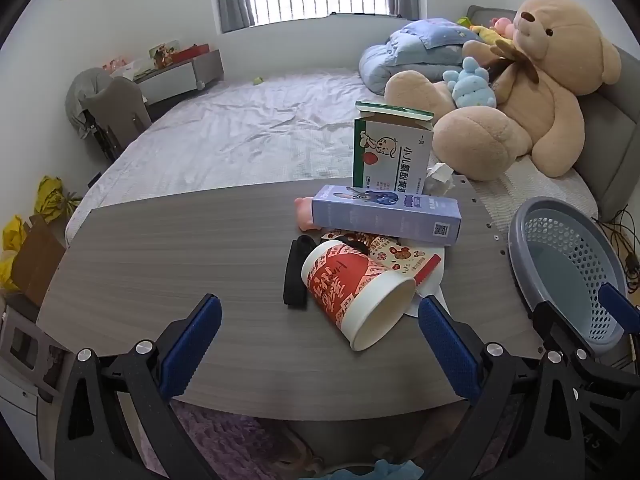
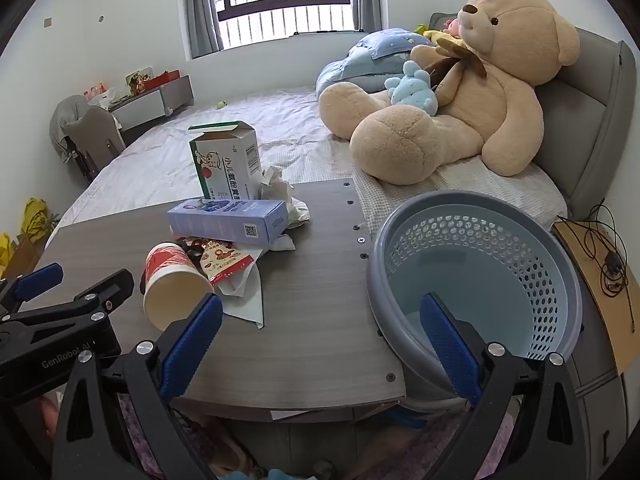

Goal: Collect trash

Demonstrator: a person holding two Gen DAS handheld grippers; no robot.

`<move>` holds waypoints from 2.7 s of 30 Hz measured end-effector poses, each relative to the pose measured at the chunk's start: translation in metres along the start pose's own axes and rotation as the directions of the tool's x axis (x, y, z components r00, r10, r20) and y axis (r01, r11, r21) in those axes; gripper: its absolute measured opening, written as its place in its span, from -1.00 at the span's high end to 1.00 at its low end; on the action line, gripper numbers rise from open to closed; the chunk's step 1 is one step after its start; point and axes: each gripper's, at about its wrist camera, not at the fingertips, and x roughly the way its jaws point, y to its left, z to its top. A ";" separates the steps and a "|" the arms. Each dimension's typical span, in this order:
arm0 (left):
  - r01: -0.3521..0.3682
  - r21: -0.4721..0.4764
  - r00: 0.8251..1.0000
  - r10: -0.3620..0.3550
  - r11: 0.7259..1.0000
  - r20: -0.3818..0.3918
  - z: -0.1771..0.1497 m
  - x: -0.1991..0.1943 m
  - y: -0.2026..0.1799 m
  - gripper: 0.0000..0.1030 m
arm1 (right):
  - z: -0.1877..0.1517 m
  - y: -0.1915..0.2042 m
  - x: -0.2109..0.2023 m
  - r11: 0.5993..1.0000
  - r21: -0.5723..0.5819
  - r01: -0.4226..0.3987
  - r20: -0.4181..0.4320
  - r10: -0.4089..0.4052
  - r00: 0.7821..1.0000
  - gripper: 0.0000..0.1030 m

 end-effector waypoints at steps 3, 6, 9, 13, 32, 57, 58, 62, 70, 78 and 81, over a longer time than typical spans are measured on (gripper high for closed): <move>-0.002 -0.003 1.000 0.002 1.000 0.005 0.001 -0.001 0.001 -0.88 | 0.000 0.001 -0.002 1.000 -0.003 0.004 0.005 -0.004 1.000 -0.83; -0.004 -0.012 1.000 0.004 1.000 0.005 0.002 -0.001 0.004 -0.88 | 0.001 0.001 -0.004 1.000 -0.007 0.008 0.009 -0.008 1.000 -0.83; 0.000 -0.010 1.000 0.000 1.000 0.010 0.001 -0.004 -0.003 -0.88 | 0.002 0.009 -0.011 1.000 -0.010 0.005 0.012 -0.005 1.000 -0.84; 0.005 -0.010 1.000 -0.004 1.000 0.020 -0.002 -0.008 0.003 -0.88 | 0.002 0.003 -0.010 1.000 -0.012 0.004 0.016 -0.004 1.000 -0.83; 0.004 -0.015 1.000 -0.004 1.000 0.026 -0.004 -0.013 0.004 -0.88 | 0.000 0.006 -0.017 1.000 -0.017 0.002 0.037 -0.001 0.999 -0.84; 0.005 -0.014 1.000 -0.004 1.000 0.026 -0.003 -0.014 0.007 -0.88 | 0.000 0.005 -0.020 1.000 -0.011 0.000 0.039 0.001 0.999 -0.84; 0.005 -0.014 1.000 -0.005 1.000 0.026 -0.002 -0.014 0.007 -0.88 | 0.000 0.005 -0.020 1.000 -0.013 0.000 0.039 0.000 0.999 -0.83; 0.005 -0.015 1.000 -0.005 1.000 0.027 -0.003 -0.014 0.007 -0.88 | 0.000 0.005 -0.020 1.000 -0.013 0.000 0.040 0.001 0.999 -0.83; 0.005 -0.014 1.000 -0.004 1.000 0.026 -0.003 -0.014 0.007 -0.88 | 0.000 0.004 -0.020 1.000 -0.010 -0.001 0.040 0.001 0.999 -0.84; 0.005 -0.015 1.000 -0.005 1.000 0.026 -0.003 -0.014 0.007 -0.88 | 0.000 0.003 -0.021 1.000 -0.008 -0.001 0.042 0.002 0.999 -0.84; 0.005 -0.015 1.000 -0.005 1.000 0.027 -0.003 -0.014 0.007 -0.88 | 0.000 0.003 -0.021 1.000 -0.007 -0.002 0.042 0.002 0.999 -0.84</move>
